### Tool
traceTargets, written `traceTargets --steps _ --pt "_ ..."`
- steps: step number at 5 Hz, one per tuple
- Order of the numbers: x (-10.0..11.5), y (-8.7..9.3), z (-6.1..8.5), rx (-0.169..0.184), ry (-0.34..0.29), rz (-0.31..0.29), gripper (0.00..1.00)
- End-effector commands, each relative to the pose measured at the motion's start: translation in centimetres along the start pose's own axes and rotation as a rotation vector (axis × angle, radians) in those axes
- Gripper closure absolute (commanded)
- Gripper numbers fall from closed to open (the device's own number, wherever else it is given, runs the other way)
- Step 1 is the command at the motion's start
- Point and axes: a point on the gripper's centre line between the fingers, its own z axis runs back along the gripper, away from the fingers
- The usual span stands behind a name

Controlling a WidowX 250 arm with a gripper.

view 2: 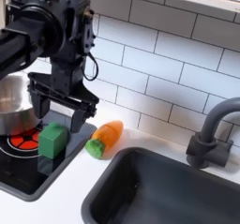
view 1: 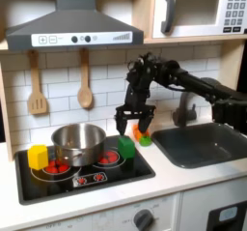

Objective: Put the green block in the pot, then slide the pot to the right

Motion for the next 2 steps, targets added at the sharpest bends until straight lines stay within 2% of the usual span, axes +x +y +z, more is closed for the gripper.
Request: traceTargets --steps 1,2 --pt "-0.17 0.77 -0.73 0.017 0.015 0.005 0.0" --pt "-0.33 0.88 -1.33 0.023 0.027 -0.004 0.0"
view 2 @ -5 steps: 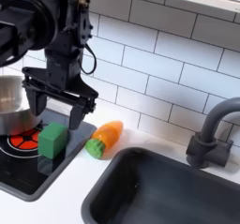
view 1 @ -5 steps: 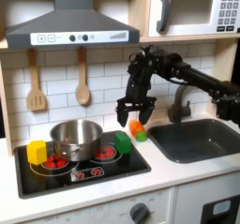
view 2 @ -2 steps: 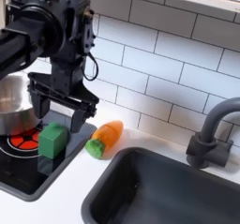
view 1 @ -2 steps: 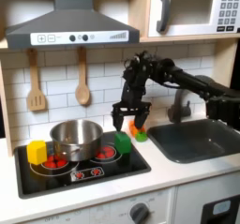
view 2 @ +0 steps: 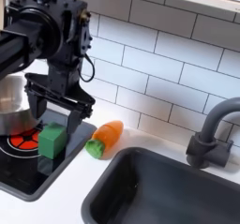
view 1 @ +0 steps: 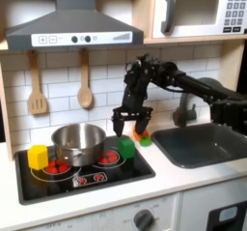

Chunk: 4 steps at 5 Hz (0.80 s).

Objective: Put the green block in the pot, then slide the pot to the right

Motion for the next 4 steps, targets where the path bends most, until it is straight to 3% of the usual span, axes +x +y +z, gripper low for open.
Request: traceTargets --steps 1,4 --pt "-0.7 0.2 -1.1 0.009 0.032 -0.019 0.0" --pt "-0.9 0.0 -3.0 0.001 0.082 -0.042 0.0"
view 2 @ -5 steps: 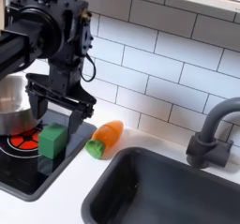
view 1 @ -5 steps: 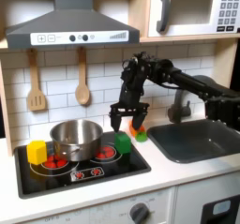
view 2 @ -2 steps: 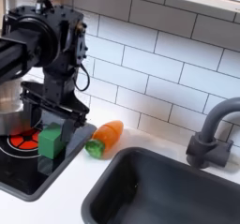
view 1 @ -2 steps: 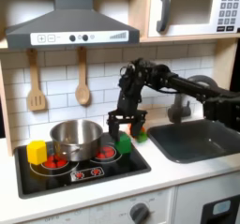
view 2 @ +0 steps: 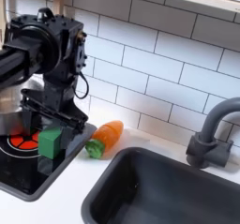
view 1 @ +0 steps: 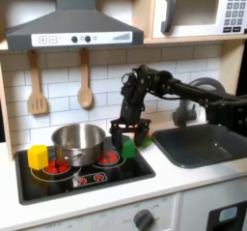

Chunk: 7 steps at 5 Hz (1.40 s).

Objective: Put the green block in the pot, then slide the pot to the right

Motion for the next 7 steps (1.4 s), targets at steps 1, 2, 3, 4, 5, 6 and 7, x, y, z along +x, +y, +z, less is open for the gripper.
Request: traceTargets --steps 1,2,3,4,5,6,7 --pt "0.2 -0.4 -0.8 -0.01 0.019 -0.02 0.0" --pt "0.3 -0.4 -1.5 -0.008 0.035 -0.022 0.0" --pt "0.2 -0.4 -2.0 -0.017 0.052 -0.02 0.0" --pt "0.2 -0.4 -2.1 -0.019 0.053 -0.02 0.0" --pt "0.3 -0.5 -2.2 -0.022 0.057 -0.018 0.0" --pt "0.2 -0.6 -2.2 -0.028 0.062 -0.016 0.0" --pt "0.0 -0.6 -2.1 -0.034 0.061 -0.014 0.84"
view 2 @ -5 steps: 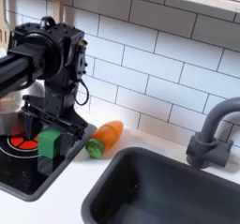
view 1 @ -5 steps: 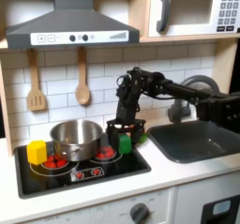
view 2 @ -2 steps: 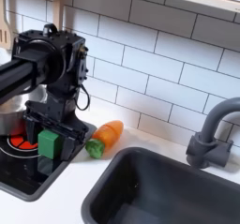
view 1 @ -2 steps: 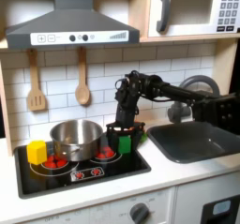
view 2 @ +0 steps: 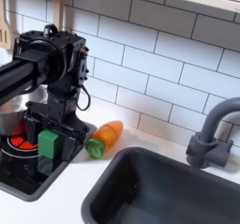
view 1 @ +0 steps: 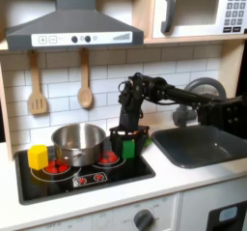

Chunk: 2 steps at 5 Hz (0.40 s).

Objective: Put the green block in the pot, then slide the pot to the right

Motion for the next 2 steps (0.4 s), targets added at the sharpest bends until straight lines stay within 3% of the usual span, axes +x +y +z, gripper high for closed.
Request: traceTargets --steps 1,2 --pt "-0.25 0.01 0.04 -0.009 -0.004 -0.005 1.0" --pt "-0.27 -0.04 0.28 -0.014 -0.016 -0.012 1.0"
